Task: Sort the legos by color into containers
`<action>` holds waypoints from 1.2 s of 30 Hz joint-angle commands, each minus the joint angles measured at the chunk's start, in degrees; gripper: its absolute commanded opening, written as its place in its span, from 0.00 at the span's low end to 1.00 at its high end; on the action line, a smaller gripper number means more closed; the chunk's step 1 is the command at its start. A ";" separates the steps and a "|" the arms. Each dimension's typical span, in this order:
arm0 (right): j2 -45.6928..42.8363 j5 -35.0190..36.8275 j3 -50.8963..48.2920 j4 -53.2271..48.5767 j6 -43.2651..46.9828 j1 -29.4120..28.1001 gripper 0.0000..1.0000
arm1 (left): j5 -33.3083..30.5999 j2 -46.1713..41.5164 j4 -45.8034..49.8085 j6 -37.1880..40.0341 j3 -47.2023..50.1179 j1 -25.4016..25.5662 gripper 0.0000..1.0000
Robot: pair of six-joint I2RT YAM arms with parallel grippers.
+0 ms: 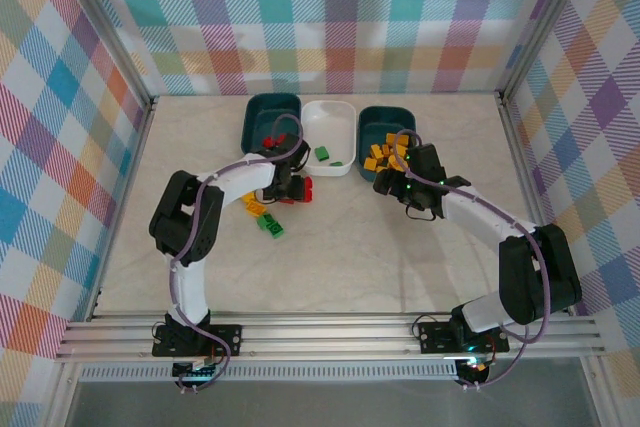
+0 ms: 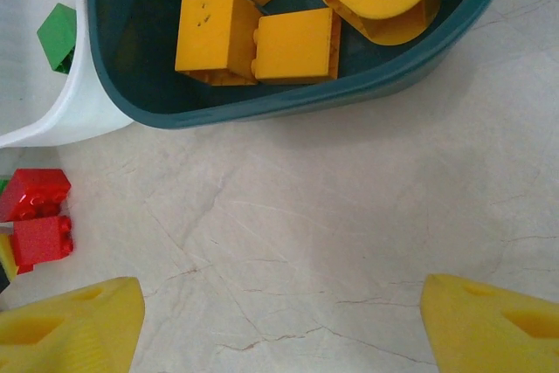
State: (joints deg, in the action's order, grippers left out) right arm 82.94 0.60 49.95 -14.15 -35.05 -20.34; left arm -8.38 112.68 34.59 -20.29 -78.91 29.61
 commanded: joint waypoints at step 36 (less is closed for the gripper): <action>-1.72 0.55 -0.93 0.73 1.11 -0.40 0.83 | 4.44 -6.17 5.76 -1.34 -1.57 -0.60 0.43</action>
State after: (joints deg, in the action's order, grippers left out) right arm 82.61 1.28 49.32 -14.17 -34.63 -20.34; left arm -3.53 112.31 36.99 -21.21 -79.00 29.06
